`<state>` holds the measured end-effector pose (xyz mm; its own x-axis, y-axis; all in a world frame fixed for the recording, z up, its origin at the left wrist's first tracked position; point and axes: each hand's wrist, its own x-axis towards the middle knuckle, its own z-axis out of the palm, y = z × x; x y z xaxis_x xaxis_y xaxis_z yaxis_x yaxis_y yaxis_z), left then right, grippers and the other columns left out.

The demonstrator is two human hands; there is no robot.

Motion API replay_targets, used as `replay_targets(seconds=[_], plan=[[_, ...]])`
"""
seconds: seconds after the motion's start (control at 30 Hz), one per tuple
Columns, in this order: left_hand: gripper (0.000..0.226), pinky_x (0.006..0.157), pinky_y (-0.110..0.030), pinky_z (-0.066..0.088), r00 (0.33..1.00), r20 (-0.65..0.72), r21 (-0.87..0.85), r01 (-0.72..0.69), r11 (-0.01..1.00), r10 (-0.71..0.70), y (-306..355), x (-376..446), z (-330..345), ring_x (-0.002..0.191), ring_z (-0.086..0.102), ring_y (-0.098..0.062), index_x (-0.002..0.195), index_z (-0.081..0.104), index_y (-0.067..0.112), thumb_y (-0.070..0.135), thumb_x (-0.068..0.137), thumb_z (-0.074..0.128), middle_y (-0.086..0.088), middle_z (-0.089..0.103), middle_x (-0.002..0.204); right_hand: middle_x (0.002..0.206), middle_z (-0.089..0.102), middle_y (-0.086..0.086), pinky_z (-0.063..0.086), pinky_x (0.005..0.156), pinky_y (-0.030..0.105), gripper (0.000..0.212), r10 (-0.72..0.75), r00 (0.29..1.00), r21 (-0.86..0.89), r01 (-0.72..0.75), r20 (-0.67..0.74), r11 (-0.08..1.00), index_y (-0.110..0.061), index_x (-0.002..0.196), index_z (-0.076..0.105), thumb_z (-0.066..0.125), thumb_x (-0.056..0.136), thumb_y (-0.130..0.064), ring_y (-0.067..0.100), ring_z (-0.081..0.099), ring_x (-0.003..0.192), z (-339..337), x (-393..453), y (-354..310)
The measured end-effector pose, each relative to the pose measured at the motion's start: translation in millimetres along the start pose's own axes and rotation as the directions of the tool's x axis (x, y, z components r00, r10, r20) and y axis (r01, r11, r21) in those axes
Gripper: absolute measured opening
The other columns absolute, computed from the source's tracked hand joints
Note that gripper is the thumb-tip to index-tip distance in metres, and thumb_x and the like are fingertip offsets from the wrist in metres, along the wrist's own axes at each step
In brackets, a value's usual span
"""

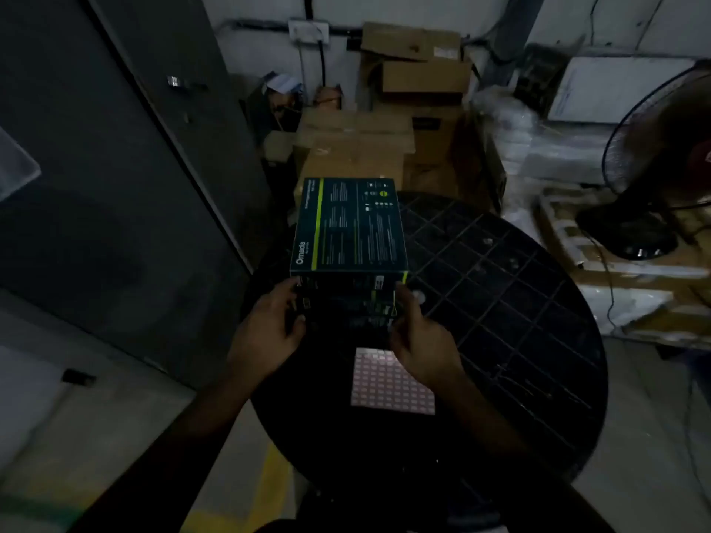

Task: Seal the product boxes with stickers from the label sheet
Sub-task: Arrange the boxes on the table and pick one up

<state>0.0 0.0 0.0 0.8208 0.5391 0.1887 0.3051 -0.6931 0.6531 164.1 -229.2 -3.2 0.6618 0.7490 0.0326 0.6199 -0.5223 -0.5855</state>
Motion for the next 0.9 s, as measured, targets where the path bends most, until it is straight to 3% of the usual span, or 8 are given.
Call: replay_targets(seconds=[0.1,0.17,0.3,0.4,0.53,0.67,0.77,0.9], plan=[[0.055,0.091,-0.038,0.052,0.993,-0.021,0.179,-0.110,0.978,0.116,-23.2,35.0,-10.0,0.114,0.054,-0.026,0.139,0.049,0.013,0.030,0.087,0.055,-0.012,0.059,0.124,0.141,0.048,0.009,0.054,0.087,0.044,0.069,-0.054,0.995,-0.189,0.038,-0.082,0.981,-0.019,0.157,0.020,0.054,0.097,-0.026,0.027,0.055,0.115,4.4,41.8,-0.5],[0.054,0.098,-0.043,0.049,0.986,0.062,0.337,-0.165,0.927,0.153,-35.7,64.4,-12.8,0.120,0.049,-0.033,0.137,0.051,0.008,0.031,0.088,0.054,-0.015,0.056,0.132,0.155,0.030,0.016,0.046,0.103,0.051,0.067,-0.036,0.996,-0.313,0.009,-0.078,0.950,-0.014,0.154,0.027,0.056,0.096,-0.029,0.034,0.038,0.135,7.7,72.4,8.2],[0.064,0.110,-0.046,0.038,0.984,0.173,0.374,-0.109,0.921,0.046,-53.3,107.6,-4.6,0.131,0.040,-0.041,0.144,0.043,0.011,0.026,0.086,0.066,-0.019,0.042,0.145,0.163,0.002,0.024,0.030,0.114,0.061,0.072,0.148,0.989,-0.392,-0.148,-0.031,0.908,-0.024,0.157,0.018,0.054,0.097,-0.042,0.046,0.014,0.147,13.1,106.5,21.3],[0.072,0.107,-0.049,0.040,0.968,0.247,0.325,-0.040,0.945,-0.044,-64.9,123.8,3.6,0.130,0.041,-0.043,0.148,0.034,0.015,0.030,0.086,0.067,-0.020,0.040,0.146,0.163,-0.010,0.022,0.029,0.114,0.065,0.083,0.229,0.971,-0.331,-0.194,0.070,0.924,-0.035,0.157,0.009,0.062,0.094,-0.044,0.049,0.014,0.147,14.3,116.7,28.6],[0.077,0.104,-0.028,0.039,0.944,0.329,0.036,0.009,0.999,-0.021,-55.8,125.7,16.7,0.127,0.051,-0.031,0.151,0.029,0.009,0.012,0.086,0.071,-0.017,0.049,0.143,0.164,-0.009,0.017,0.038,0.114,0.053,0.106,0.213,0.964,-0.115,-0.197,0.157,0.974,-0.031,0.158,0.005,0.079,0.083,-0.025,0.046,0.031,0.144,19.0,121.1,35.0],[0.077,0.088,-0.017,0.046,0.982,0.173,-0.164,0.111,0.980,-0.082,-45.1,112.0,21.9,0.110,0.063,-0.017,0.146,0.039,0.016,0.005,0.080,0.075,-0.005,0.061,0.129,0.162,-0.004,0.011,0.035,0.117,0.040,0.111,0.149,0.987,-0.007,-0.148,0.060,0.989,-0.026,0.158,0.016,0.087,0.072,-0.017,0.040,0.027,0.146,27.4,115.5,31.7],[0.080,0.093,-0.019,0.045,0.996,0.070,-0.217,0.074,0.973,-0.060,-33.7,102.4,18.2,0.111,0.058,-0.010,0.141,0.045,0.020,0.007,0.071,0.083,0.002,0.061,0.126,0.160,-0.003,0.006,0.039,0.114,0.042,0.115,0.109,0.991,0.036,-0.107,-0.076,0.994,-0.029,0.155,0.020,0.092,0.066,-0.015,0.038,0.025,0.146,24.6,104.8,23.8],[0.089,0.098,-0.034,0.041,0.998,0.024,-0.078,-0.059,0.995,0.061,-9.9,93.5,5.3,0.120,0.046,-0.023,0.141,0.047,0.029,0.008,0.063,0.086,0.000,0.055,0.138,0.155,0.018,0.009,0.047,0.106,0.049,0.099,-0.035,0.939,-0.098,0.001,-0.342,0.995,-0.022,0.146,0.037,0.090,0.064,-0.010,0.037,0.029,0.140,-5.0,82.1,10.4]])
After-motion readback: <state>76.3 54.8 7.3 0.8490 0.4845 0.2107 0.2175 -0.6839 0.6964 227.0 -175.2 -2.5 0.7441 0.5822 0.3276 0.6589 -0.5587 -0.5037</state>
